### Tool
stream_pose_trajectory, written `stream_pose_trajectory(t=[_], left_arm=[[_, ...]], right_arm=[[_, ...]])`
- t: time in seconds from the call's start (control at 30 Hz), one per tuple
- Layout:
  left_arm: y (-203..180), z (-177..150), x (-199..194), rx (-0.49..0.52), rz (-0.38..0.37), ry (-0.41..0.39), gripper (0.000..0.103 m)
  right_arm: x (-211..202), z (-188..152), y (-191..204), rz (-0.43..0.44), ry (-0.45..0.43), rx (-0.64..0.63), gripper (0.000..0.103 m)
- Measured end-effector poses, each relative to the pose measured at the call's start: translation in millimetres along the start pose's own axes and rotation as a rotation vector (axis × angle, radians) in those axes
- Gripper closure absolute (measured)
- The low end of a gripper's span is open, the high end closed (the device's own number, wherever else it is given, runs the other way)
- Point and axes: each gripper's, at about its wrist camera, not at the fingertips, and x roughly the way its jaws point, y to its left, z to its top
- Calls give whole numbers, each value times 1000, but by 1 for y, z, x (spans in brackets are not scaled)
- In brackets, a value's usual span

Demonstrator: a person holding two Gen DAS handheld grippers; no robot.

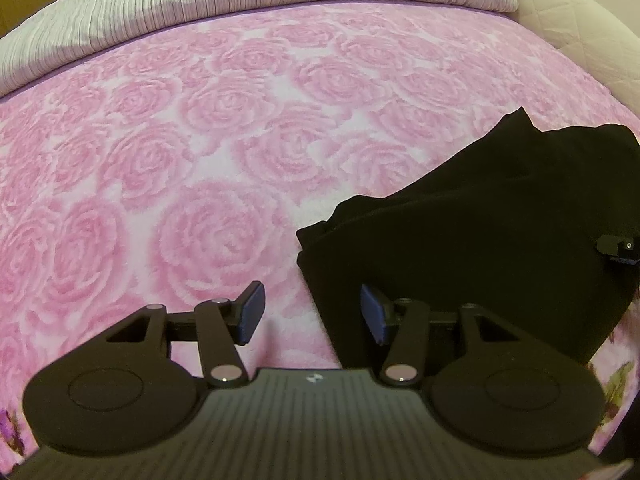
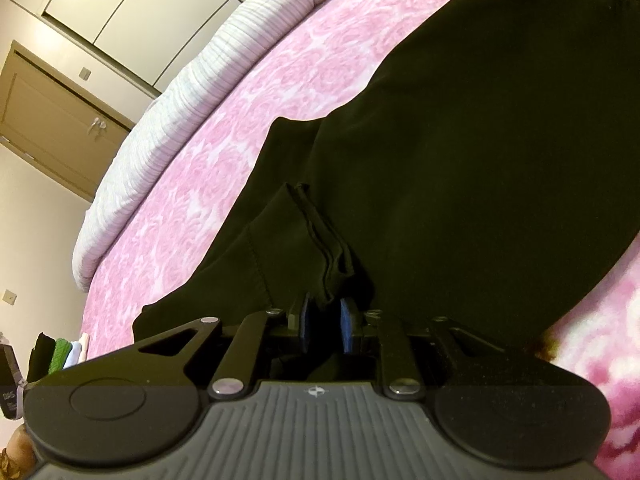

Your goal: Fold clothes

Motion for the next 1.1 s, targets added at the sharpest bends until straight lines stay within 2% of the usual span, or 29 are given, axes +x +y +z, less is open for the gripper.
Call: stream_pose_trajectory(t=[0.3,0.33,0.4,0.57,0.7,0.73,0.8,0.87,0.9,1.1], left_arm=[[-1,8,3,8,-5,1,55],[-1,8,3,8,-4,2,55],[-1,9,3,10,-6,5,55],[-7,19,1,22,-16,-8,54],[-18,28,7,43,-30,-8,54],[-22,29,10,48,-35,-4,54],[-31,31,16,58,-45,3,54],[-38,31,18,69,-53,11,54],[-42,30,19,74,-57,15,54],[-48,29,21,82,-49,26,54]], right_arm=[[6,-3,-4,17,1,14,75],[9,-3,-4,25,-4,14,76],[12,-3,-1,34,-15,-1,93],[-17,4,9,63,-143,-104,98],[-59,22,-1,-57,-280,-176,97],[-65,28,-11,-86,-283,-162,96],[-60,36,-43,-97,-218,-55,92],[-56,37,-67,-82,-185,28,84],[-55,34,-73,-69,-187,47,84],[-56,27,-73,-77,-188,20,84]])
